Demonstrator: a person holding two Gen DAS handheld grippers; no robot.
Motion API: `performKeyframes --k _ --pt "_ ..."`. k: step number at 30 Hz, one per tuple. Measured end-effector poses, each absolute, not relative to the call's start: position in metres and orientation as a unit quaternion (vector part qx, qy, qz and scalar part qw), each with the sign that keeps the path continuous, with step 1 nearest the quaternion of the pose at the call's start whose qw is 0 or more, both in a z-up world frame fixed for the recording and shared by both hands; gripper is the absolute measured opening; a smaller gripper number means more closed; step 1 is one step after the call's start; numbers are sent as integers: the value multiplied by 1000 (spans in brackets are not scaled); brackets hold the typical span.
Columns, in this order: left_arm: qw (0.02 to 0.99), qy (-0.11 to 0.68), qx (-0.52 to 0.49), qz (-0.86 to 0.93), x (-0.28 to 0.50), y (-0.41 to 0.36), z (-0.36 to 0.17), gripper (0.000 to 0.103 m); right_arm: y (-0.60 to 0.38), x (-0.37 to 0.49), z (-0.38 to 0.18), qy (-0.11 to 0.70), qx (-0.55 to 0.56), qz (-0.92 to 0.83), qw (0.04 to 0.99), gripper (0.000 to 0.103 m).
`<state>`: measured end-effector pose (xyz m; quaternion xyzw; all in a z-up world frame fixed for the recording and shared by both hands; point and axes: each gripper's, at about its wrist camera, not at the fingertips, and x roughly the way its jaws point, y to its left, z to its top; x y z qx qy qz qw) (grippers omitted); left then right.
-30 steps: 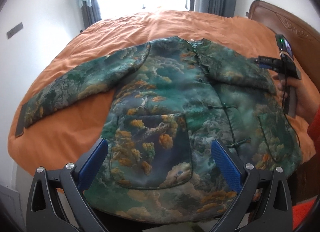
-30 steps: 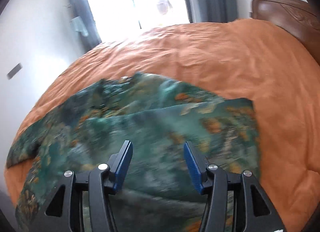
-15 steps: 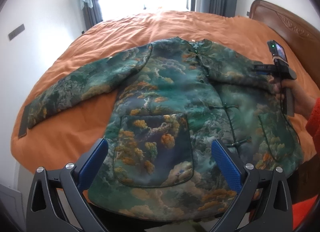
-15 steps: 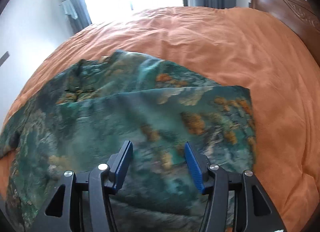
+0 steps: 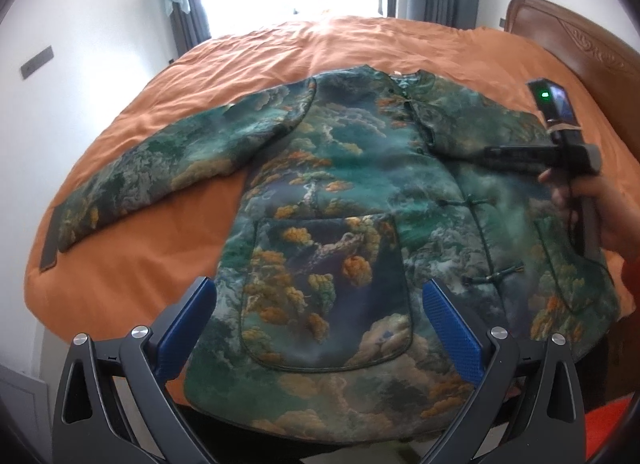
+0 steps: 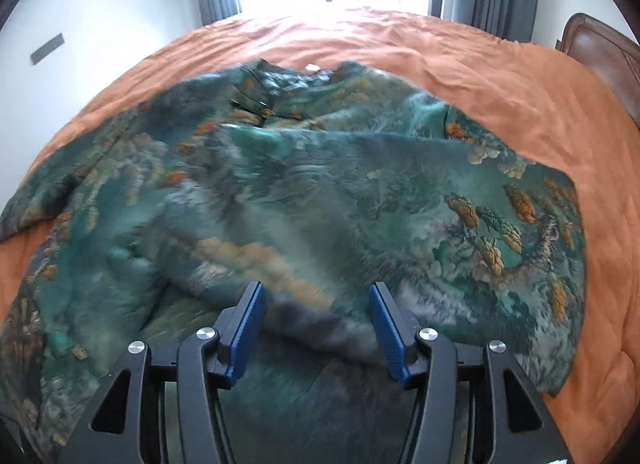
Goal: Fold large clothes
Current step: 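Open the right tool to release the sleeve and lift away, then grasp the other sleeve with the left tool and fold it across the jacket front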
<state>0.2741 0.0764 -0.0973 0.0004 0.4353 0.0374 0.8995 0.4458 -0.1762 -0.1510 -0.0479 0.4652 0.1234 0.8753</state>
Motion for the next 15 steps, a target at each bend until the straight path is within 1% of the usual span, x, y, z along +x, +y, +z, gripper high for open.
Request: performKeyframes --k 4,10,15 --pt "894 444 -18 64 289 108 -113 103 -170 401 -130 443 -44 160 881 56" --pt "900 421 -31 111 319 179 -121 103 -158 325 -105 418 -48 206 884 56" --pt "887 421 -116 150 345 257 -135 102 -157 267 -88 399 -43 219 889 56"
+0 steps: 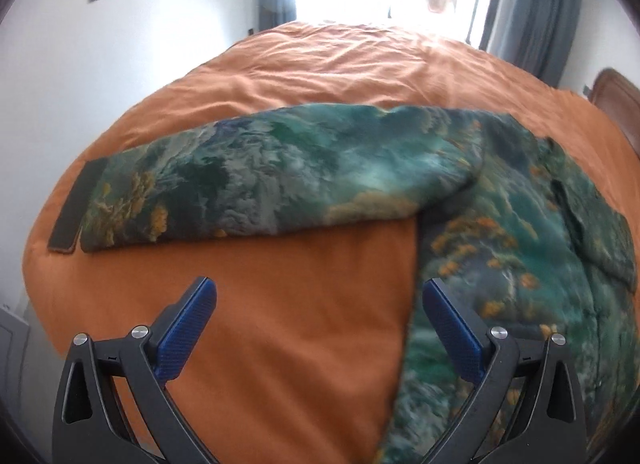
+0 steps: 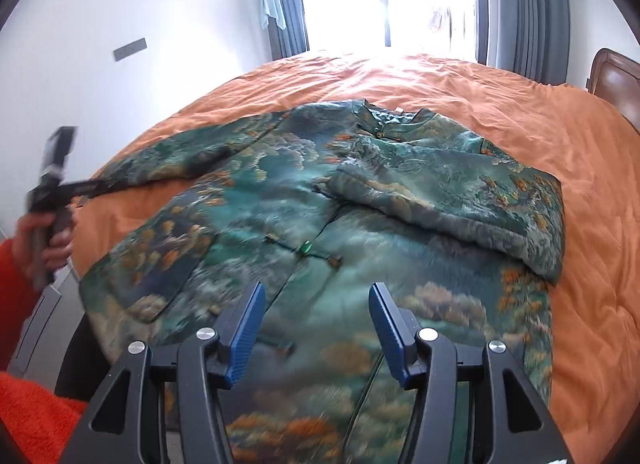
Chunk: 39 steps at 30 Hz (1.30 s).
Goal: Fold large clothes
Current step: 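Grasp the other sleeve with the left tool and fold it across the jacket front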
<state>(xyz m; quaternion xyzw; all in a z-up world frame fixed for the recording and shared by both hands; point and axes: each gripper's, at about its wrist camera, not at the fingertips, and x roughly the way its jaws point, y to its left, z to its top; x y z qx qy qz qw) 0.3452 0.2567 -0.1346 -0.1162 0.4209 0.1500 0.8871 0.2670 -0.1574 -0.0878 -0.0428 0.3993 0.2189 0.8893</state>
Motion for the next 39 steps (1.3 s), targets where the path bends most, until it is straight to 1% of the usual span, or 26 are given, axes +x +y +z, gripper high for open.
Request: performKeyframes --k 6,9,14,15,17,18,19,20,22,26,30,32,35,39 --pt "857 430 -212 188 367 327 -160 102 -166 219 -70 407 -21 230 884 56" --pt "838 423 -277 206 370 357 -175 102 -166 197 -62 416 -5 257 873 56" --pt "805 364 -397 250 367 403 -188 102 -145 164 -57 401 -59 271 873 56" --pt "799 352 -414 258 366 408 -190 100 -139 161 -60 402 -69 276 870 56" --pt "791 341 -421 283 365 409 -190 78 -129 156 -66 407 -83 283 864 56" --pt "792 346 -408 294 367 407 -188 51 -125 155 -69 410 -86 288 861 56" --pt "796 354 -388 301 370 403 -184 21 -121 153 -71 412 -86 292 859 56" --pt "803 361 -368 299 374 397 -179 15 -117 152 -73 413 -84 297 857 56" --pt "825 360 -308 307 378 380 -157 11 -112 150 -76 415 -81 307 853 56" --pt "878 333 -188 287 388 326 -94 10 -107 149 -83 415 -85 317 849 56" --pt "930 283 -62 225 401 240 -25 10 -112 156 -86 421 -55 317 848 56" --pt "946 262 -3 190 407 195 -6 11 -117 160 -86 420 -43 310 852 56" --pt "957 246 74 138 425 119 2 11 -128 160 -84 414 -28 297 860 56" --pt "953 256 141 80 444 34 -25 10 -147 160 -86 420 -11 274 865 56"
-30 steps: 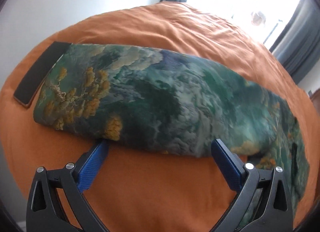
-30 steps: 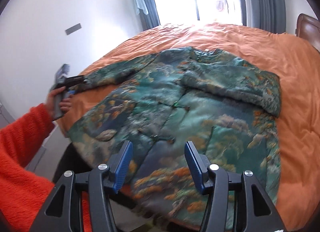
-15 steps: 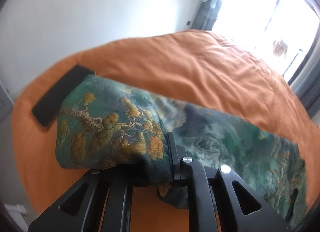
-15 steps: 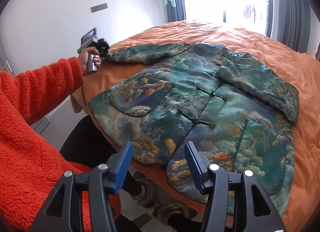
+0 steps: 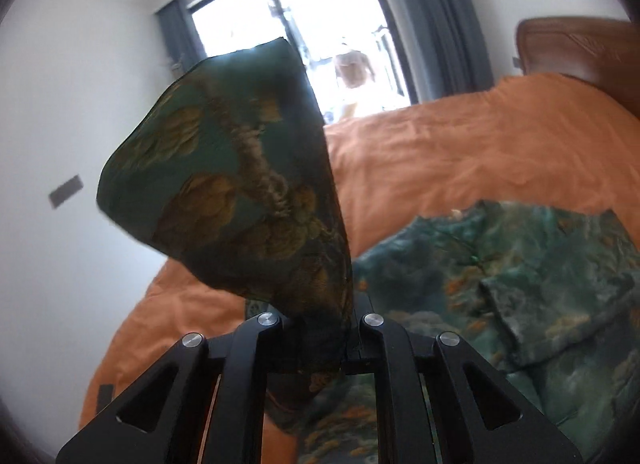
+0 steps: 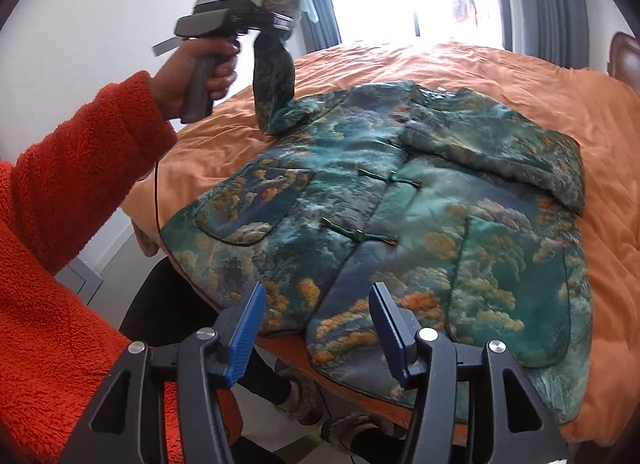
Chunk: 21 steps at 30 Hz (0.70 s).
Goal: Fold large clothes
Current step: 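Grasp the other sleeve with the left tool and fold it across the jacket front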
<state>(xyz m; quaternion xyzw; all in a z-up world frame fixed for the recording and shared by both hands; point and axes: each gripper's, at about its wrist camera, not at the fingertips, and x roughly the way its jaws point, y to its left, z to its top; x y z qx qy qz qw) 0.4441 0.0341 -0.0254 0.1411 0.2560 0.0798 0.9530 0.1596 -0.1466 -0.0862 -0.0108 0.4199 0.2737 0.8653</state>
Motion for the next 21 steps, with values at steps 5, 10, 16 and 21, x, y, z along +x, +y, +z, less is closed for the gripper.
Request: performKeyframes --k 5,10,16,21 --pt "933 303 191 35 459 -40 -85 10 -172 156 -91 428 12 240 871 56" --pt "908 340 244 19 461 -73 -137 24 -191 157 -97 433 33 218 874 56" --pt "906 328 266 -17 424 -77 -146 85 -202 174 -91 424 34 203 882 56" --pt "906 345 244 -31 377 -51 -140 87 -215 233 -77 426 51 195 882 56"
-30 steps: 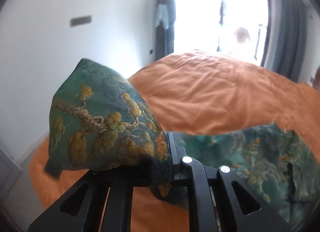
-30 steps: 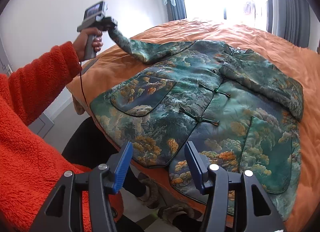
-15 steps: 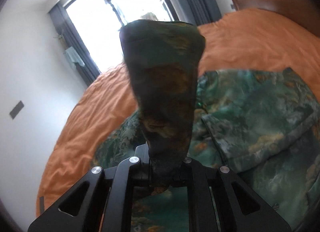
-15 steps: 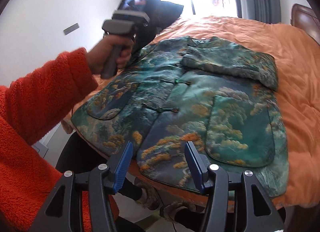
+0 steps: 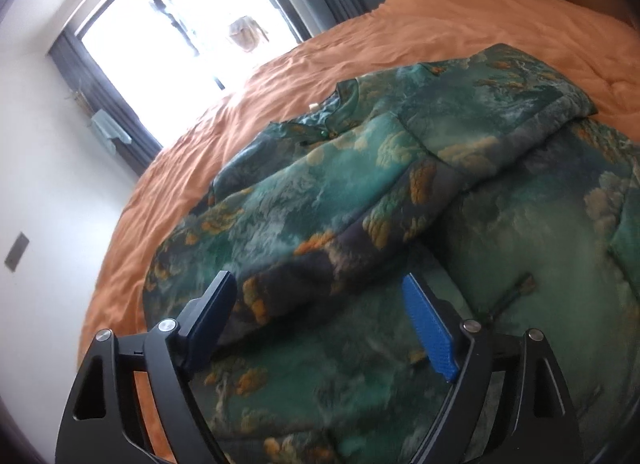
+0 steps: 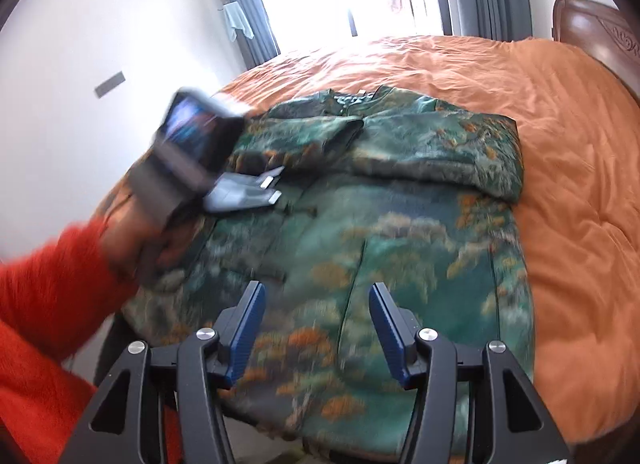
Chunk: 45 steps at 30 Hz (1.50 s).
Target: Fold large clothes
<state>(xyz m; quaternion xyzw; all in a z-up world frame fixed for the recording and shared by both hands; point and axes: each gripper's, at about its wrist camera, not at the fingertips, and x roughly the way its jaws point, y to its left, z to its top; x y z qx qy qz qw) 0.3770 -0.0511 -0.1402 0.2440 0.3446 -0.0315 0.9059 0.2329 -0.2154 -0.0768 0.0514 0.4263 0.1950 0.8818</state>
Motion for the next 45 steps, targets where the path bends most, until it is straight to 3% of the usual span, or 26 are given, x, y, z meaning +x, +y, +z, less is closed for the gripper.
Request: performKeyframes --k 8,15,17,23,24,26,27,34,36,40,45 --pt "922 358 147 15 320 16 -126 88 -203 406 -98 462 204 215 836 57" --pt "923 369 105 44 304 48 -130 88 -158 493 -162 532 218 177 799 57" --pt "921 374 100 50 303 57 -132 88 -147 495 -163 533 191 181 804 15" --pt "920 383 72 50 310 70 -134 88 -147 497 -131 451 126 152 871 16" --pt "919 385 71 50 314 69 -135 88 -144 501 -137 458 108 142 871 20" --pt "917 389 68 47 322 70 -135 88 -137 506 -157 482 72 120 865 41" --pt "917 392 63 43 327 71 -134 88 -135 506 -163 491 62 117 861 43" --pt "921 388 24 39 390 99 -109 88 -140 472 -120 388 39 107 914 46" --pt "918 395 20 34 420 101 -112 80 -131 473 -113 372 26 145 916 46" --pt "894 446 31 35 477 94 -150 66 -113 494 -145 435 13 192 880 46" --pt "870 490 31 45 496 90 -199 65 -108 513 -184 482 13 169 859 46"
